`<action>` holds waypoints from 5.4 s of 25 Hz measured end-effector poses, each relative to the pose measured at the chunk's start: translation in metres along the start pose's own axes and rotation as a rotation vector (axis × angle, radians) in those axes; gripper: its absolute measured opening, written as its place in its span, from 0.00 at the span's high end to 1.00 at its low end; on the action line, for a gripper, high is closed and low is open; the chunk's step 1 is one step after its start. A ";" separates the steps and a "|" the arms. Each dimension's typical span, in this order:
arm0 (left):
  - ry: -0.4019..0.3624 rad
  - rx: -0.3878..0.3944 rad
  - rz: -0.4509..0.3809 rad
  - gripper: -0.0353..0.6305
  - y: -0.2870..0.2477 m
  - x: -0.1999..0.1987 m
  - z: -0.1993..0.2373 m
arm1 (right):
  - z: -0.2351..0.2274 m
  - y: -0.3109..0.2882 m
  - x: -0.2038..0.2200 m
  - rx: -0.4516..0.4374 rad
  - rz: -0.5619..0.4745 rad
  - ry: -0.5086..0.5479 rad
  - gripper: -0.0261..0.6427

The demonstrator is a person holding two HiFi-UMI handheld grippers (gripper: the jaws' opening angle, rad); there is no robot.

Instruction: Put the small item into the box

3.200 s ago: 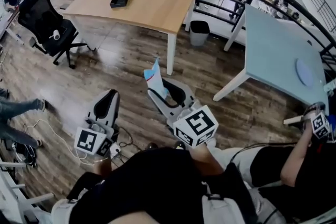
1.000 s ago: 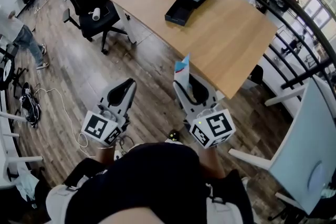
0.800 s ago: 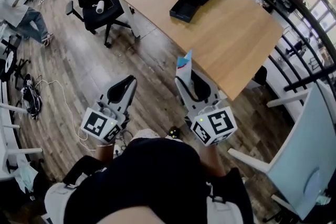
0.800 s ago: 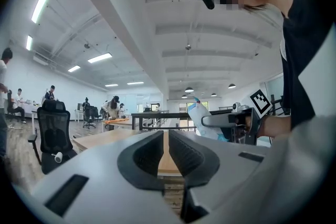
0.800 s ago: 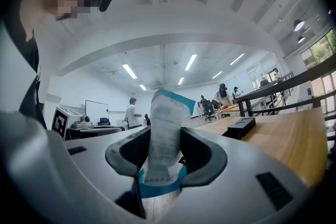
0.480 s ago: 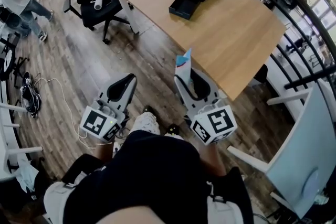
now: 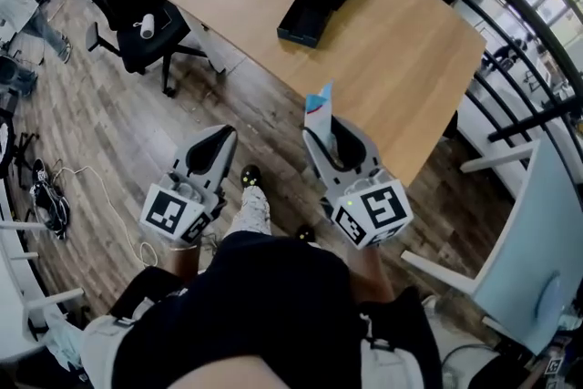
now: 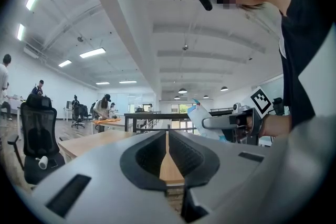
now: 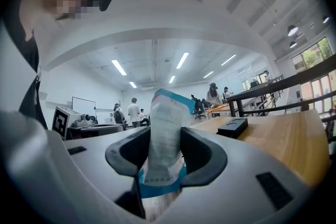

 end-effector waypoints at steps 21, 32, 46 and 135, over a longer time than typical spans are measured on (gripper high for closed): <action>0.037 0.191 -0.051 0.91 -0.089 0.002 0.187 | -0.020 -0.164 -0.005 0.186 -0.014 0.055 0.70; 0.047 0.243 -0.076 0.91 -0.101 0.000 0.273 | -0.009 -0.238 -0.006 0.257 -0.016 0.090 0.70; 0.066 0.319 -0.071 0.91 -0.137 0.010 0.295 | -0.028 -0.254 0.001 0.349 -0.010 0.076 0.70; 0.043 0.508 0.072 0.91 -0.441 0.044 0.433 | -0.298 -0.432 0.132 0.624 0.741 -0.074 0.70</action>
Point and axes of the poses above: the fingertips, and each gripper's own axes: y backward along the fingers, z to its left, x out of its underside, the point moved 10 cm from there along y, backward along the fingers, and after that the axes turned 6 degrees about -z, right-handed, at the moved point
